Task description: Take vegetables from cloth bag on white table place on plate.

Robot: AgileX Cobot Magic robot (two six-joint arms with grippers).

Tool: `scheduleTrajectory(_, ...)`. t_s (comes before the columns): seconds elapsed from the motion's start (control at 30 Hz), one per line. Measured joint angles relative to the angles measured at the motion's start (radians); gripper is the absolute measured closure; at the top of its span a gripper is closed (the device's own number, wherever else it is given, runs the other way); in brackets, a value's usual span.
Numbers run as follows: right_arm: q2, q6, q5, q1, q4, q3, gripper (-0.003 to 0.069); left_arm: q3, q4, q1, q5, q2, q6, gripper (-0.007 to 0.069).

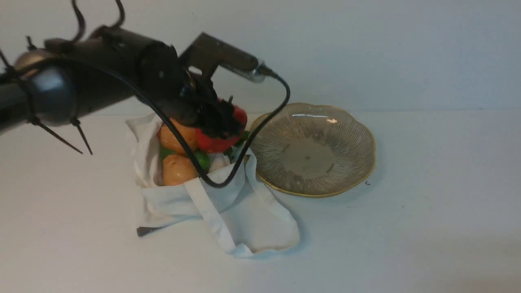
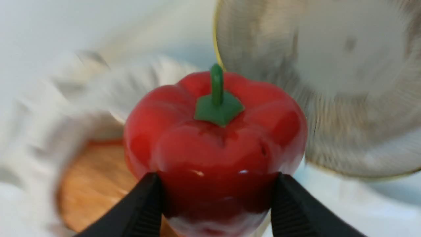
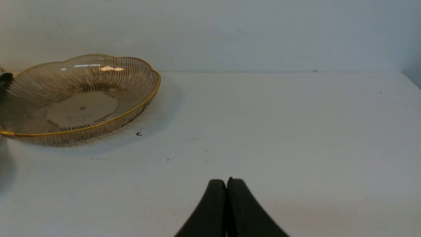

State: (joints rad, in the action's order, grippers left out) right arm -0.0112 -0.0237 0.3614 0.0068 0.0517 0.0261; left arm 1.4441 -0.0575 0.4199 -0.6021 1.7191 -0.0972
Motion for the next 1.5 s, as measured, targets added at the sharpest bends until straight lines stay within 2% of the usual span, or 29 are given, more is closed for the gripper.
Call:
scheduleTrajectory(0.17,0.0,0.003,0.0,0.0,-0.001,0.0,0.0673,0.125,0.098,0.001,-0.018,-0.044,0.0,0.0241)
scheduleTrajectory(0.27,0.0,0.003,0.0,0.0,-0.001,0.0,0.0673,0.155,0.207,0.013,0.001,-0.013,-0.001,0.0241)
scheduleTrajectory(0.4,0.0,0.003,0.0,0.0,-0.002,0.0,0.0673,0.163,0.339,0.064,0.096,0.11,-0.04,0.0241)
scheduleTrajectory(0.8,0.0,0.003,0.0,0.0,-0.002,0.0,0.0673,0.282,0.542,0.13,0.216,0.419,-0.059,0.0237)
scheduleTrajectory(0.9,0.0,0.003,0.0,0.0,-0.002,0.0,0.0673,0.299,0.61,0.131,0.219,0.46,-0.055,0.0163)
scheduleTrajectory(0.93,0.0,0.003,0.0,0.0,-0.002,0.0,0.0673,0.303,0.636,0.131,0.223,0.476,-0.055,0.0095)
scheduleTrajectory(0.97,0.0,0.003,0.0,0.0,-0.002,0.0,0.0673,0.303,0.636,0.131,0.223,0.477,-0.055,0.0077)
scheduleTrajectory(1.0,0.0,0.003,0.0,0.0,-0.001,0.0,0.0673,0.304,0.646,0.131,0.227,0.485,-0.055,0.0018)
scheduleTrajectory(1.07,0.0,0.003,0.0,0.0,-0.001,0.0,0.0673,0.304,0.649,0.131,0.232,0.49,-0.055,-0.0043)
scheduleTrajectory(1.2,0.0,0.003,0.0,0.0,-0.001,0.0,0.0673,0.305,0.648,0.13,0.188,0.46,-0.055,-0.006)
scheduleTrajectory(1.33,0.0,0.003,0.0,0.0,0.0,0.0,0.0673,0.323,0.614,0.129,0.087,0.35,-0.055,-0.0029)
scheduleTrajectory(1.43,0.0,0.003,0.0,0.0,0.0,0.0,0.0673,0.36,0.556,0.128,-0.053,0.202,-0.055,0.01)
scheduleTrajectory(1.47,0.0,0.003,0.0,0.0,0.0,0.0,0.0673,0.374,0.521,0.128,-0.142,0.127,-0.055,0.0196)
scheduleTrajectory(1.5,0.0,0.003,0.0,0.0,0.0,0.0,0.0673,0.377,0.509,0.128,-0.168,0.105,-0.055,0.0226)
